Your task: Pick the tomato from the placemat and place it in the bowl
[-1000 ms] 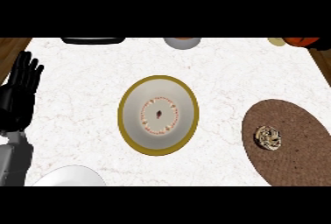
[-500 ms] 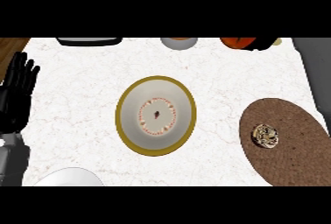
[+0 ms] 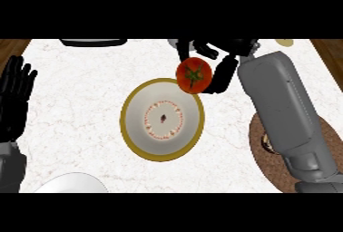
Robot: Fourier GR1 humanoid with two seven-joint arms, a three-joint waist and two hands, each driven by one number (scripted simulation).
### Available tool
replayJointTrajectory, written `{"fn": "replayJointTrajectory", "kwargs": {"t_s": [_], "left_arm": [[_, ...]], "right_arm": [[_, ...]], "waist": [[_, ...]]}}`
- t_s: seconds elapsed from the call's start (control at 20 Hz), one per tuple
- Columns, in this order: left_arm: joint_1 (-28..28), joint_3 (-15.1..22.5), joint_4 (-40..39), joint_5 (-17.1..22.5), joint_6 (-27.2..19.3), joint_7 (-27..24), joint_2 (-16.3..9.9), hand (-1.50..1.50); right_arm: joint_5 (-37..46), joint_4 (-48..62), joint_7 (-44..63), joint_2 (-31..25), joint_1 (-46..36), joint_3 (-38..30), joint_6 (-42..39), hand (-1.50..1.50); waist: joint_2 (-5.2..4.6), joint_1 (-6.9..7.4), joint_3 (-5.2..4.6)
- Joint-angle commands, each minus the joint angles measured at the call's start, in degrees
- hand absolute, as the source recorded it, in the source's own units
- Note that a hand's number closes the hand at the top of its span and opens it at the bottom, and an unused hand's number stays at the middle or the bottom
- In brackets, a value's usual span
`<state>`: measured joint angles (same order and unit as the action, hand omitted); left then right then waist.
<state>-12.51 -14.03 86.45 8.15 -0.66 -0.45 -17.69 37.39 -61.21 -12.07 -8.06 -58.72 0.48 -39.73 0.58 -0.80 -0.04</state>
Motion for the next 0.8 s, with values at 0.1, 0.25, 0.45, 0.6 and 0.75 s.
{"fn": "replayJointTrajectory", "kwargs": {"t_s": [0.1,0.25,0.45,0.6,0.75], "left_arm": [[-3.0,-0.4,-2.8,0.1,0.0,-0.9,0.2,0.0],[-1.6,2.4,0.3,-2.0,-1.2,0.0,2.0,0.0],[-4.3,1.4,-1.8,-0.6,0.2,0.4,0.8,0.0],[-3.3,1.0,-3.0,-0.5,1.1,-1.4,0.7,0.0],[-5.3,1.5,-6.0,-1.6,0.2,-3.0,1.6,0.0]], "right_arm": [[6.9,-8.5,6.8,7.8,9.0,8.7,7.8,1.5],[10.9,-2.9,5.7,7.9,11.3,13.5,14.7,1.5],[7.3,6.3,8.9,8.0,11.6,10.6,18.9,-1.5],[-1.5,11.4,10.9,8.0,8.9,11.7,20.2,-1.5],[-10.4,11.3,9.0,8.0,10.9,13.9,24.2,-1.5]], "waist": [[-0.5,0.34,0.01],[-0.65,1.33,0.04],[-0.9,1.62,0.03],[-0.97,2.3,0.03],[-1.09,2.23,0.03]]}}
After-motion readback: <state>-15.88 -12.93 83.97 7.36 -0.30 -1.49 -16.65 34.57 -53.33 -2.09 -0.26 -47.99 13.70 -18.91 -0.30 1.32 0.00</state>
